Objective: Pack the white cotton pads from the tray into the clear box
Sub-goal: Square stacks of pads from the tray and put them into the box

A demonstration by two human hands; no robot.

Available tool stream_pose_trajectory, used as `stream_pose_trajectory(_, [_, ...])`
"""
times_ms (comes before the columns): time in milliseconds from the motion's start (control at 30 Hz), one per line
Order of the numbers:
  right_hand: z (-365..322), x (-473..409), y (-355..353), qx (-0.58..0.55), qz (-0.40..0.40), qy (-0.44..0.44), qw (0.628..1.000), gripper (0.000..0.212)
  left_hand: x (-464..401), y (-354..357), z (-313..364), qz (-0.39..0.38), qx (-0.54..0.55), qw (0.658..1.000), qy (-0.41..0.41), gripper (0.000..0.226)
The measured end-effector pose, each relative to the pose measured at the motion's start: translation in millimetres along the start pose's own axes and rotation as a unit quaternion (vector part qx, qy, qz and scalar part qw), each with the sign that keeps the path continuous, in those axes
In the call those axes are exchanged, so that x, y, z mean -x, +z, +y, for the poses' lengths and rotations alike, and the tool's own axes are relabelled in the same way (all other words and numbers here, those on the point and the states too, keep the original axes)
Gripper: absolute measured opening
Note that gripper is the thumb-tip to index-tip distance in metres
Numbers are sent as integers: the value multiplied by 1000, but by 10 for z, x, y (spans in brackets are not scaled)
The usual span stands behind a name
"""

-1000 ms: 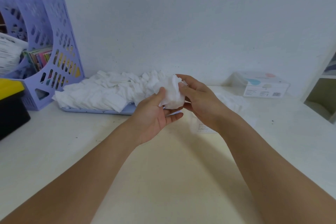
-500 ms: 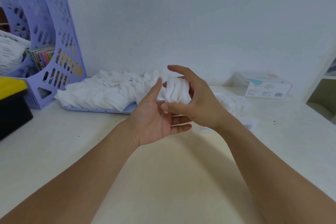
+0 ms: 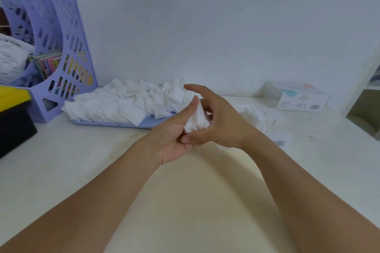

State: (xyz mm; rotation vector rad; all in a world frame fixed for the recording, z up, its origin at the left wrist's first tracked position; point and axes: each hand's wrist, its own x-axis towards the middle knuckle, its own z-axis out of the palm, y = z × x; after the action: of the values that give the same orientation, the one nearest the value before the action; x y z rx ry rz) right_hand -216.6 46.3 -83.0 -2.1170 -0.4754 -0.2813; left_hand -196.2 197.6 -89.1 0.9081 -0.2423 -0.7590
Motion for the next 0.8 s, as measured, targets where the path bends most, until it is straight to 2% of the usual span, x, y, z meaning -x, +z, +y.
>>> stream_pose_trajectory(100, [21, -8, 17, 13, 4, -8, 1000, 110, -8, 7, 5, 10, 3, 1000, 8, 56])
stream_pose_trajectory(267, [32, 4, -12, 6, 39, -11, 999, 94, -10, -33, 53, -7, 41, 999, -19, 71])
stream_pose_trajectory(433, [41, -4, 3, 28, -1, -8, 1000, 101, -7, 0, 17, 13, 26, 999, -28, 54])
stream_pose_trajectory(533, [45, 1, 11, 51, -22, -5, 998, 105, -21, -12, 7, 23, 6, 999, -32, 59])
stream_pose_trajectory(800, [44, -8, 13, 27, 30, -17, 999, 95, -53, -36, 23, 32, 26, 999, 7, 59])
